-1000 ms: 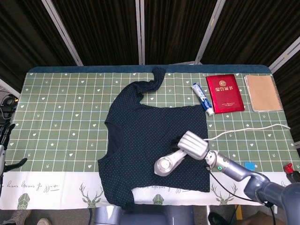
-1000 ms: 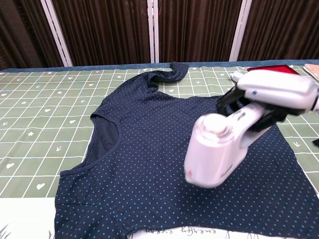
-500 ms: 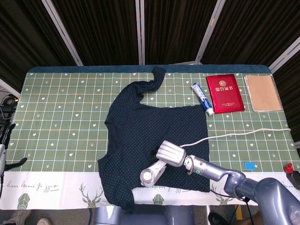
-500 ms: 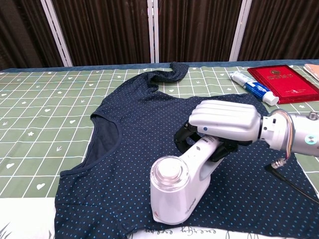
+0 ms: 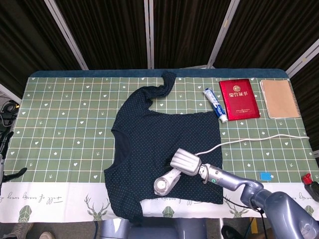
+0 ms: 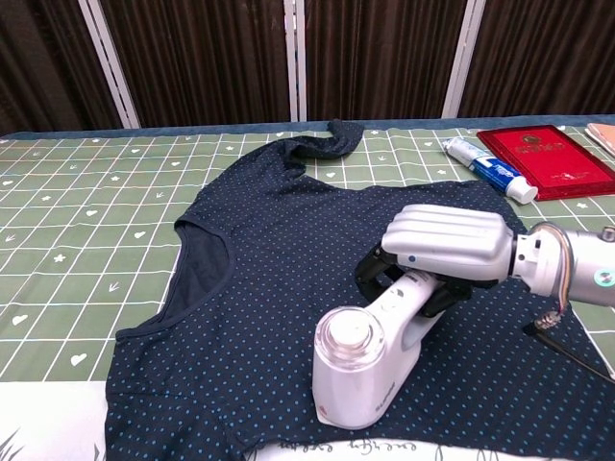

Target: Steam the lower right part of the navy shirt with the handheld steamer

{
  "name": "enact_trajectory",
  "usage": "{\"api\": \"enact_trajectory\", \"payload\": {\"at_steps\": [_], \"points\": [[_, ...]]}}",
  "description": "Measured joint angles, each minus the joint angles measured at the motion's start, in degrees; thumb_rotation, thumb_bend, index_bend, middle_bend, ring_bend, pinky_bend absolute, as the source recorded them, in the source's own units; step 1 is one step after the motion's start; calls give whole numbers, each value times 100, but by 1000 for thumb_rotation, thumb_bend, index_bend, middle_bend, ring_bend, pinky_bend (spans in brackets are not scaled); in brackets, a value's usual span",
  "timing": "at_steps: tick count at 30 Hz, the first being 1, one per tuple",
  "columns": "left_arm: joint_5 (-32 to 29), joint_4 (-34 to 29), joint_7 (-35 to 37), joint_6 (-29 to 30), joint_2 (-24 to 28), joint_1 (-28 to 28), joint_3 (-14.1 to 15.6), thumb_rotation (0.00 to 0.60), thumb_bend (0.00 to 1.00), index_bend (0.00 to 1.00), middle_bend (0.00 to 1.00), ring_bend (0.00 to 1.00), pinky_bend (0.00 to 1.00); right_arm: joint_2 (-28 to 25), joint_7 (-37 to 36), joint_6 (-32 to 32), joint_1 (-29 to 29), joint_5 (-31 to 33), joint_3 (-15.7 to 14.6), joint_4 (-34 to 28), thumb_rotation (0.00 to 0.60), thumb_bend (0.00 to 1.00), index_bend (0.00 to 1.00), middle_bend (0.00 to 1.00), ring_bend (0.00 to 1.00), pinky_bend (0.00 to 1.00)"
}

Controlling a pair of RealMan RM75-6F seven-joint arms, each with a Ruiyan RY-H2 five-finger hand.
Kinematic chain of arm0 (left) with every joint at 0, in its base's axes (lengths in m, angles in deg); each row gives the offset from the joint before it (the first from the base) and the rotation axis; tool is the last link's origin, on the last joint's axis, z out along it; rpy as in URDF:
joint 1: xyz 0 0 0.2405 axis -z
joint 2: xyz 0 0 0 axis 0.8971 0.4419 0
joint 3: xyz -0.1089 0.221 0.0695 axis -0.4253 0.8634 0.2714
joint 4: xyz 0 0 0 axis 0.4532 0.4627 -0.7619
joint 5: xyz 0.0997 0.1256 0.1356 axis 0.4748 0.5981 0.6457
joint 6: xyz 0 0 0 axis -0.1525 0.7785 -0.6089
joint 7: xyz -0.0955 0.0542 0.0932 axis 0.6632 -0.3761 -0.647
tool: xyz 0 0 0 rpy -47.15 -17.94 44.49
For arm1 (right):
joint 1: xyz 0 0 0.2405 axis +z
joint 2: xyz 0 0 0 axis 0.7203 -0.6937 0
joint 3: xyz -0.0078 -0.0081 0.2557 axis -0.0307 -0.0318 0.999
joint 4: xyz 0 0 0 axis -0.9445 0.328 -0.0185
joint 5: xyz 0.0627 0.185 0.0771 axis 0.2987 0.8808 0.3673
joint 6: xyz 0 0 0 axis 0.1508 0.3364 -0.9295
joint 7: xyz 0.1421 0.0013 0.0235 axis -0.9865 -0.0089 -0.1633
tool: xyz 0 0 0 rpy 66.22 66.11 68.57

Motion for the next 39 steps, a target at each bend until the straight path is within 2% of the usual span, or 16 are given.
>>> {"api": "enact_trajectory", "payload": {"at_steps": [10,19,22,27,39], "points": [[6,-5,-4,-50,-3,17,15,600,0,0,0,0,0,-88,-337,-370,-389,146,-162,782,600,783,811,643,679,938],[17,-33,-121,-74,-40,42,33,600,0,0,0,0,0,-55,-754,-334,-656,344,-221,1608,600,761,809,643,679,933],[16,-34,-127,-74,-41,47,28,600,0,0,0,0,0,-16,-949,-355,-702,377,-240,1731,600,703,791,644,679,933],[19,-31,-109,-90,-40,54,31,600,0,0,0,0,0,75,-1012,-443,-704,323,-315,1785,600,625,782,644,679,931],[-4,-17,-52,-123,-27,64,27,600,0,0,0,0,0,350,-762,-699,-543,115,-428,1259,600,618,775,644,679,931]]}}
